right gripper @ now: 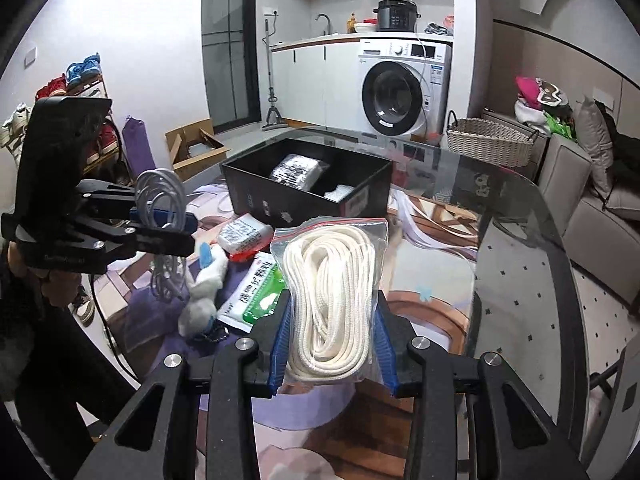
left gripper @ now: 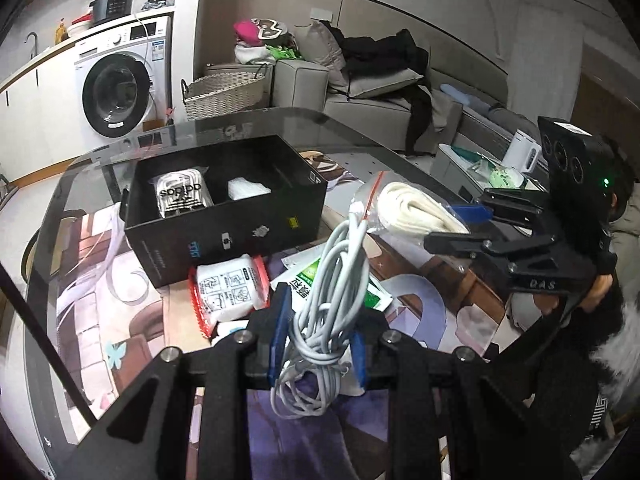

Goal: Organize soft objects
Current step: 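Lift the rope bag with the right tool while the left tool carries the cable over the box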

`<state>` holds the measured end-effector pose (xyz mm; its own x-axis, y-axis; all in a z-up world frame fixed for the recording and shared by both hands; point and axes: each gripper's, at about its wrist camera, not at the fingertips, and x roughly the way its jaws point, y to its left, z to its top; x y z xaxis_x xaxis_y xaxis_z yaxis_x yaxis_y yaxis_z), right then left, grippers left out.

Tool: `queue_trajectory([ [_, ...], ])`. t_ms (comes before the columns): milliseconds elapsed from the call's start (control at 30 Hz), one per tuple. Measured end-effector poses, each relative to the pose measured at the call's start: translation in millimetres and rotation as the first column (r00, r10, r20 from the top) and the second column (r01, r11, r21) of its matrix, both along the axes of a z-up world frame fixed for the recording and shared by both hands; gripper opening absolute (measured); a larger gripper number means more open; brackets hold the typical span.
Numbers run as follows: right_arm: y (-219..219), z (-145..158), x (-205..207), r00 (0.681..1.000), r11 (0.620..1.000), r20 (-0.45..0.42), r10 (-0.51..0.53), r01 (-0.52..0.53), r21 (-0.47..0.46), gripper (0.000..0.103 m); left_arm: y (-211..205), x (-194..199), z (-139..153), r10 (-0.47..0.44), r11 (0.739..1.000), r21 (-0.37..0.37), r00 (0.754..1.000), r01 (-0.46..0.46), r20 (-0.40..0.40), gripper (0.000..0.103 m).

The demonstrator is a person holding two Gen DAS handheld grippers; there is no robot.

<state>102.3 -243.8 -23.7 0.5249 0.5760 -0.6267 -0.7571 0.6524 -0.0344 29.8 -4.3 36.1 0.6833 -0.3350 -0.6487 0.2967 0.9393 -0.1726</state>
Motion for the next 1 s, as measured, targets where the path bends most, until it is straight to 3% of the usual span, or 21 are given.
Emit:
queue_trajectory([
  [300,16.2,3.8,-2.8,0.999,0.999,0.003,0.032,-0.032,0.028,0.037,1.7,1.1,11.5,0.080,0.996,0.022,0.996,-0.081,0.047,0.025],
  [767,37.7,24.8,1.5,0.999,0.996,0.026,0.045,-0.047,0.082,0.037,16.6,8.7,32.4,0.199,0.980,-0.004,0.972,-0.200,0.126,0.025],
  [1000,42.0,29.6,18.7,1.000,0.995,0.012,-0.009,0.008,0.100,0.037,37.2,18.1,31.8,0.251,0.968,-0.028,0.957,-0.250,0.146,0.025],
])
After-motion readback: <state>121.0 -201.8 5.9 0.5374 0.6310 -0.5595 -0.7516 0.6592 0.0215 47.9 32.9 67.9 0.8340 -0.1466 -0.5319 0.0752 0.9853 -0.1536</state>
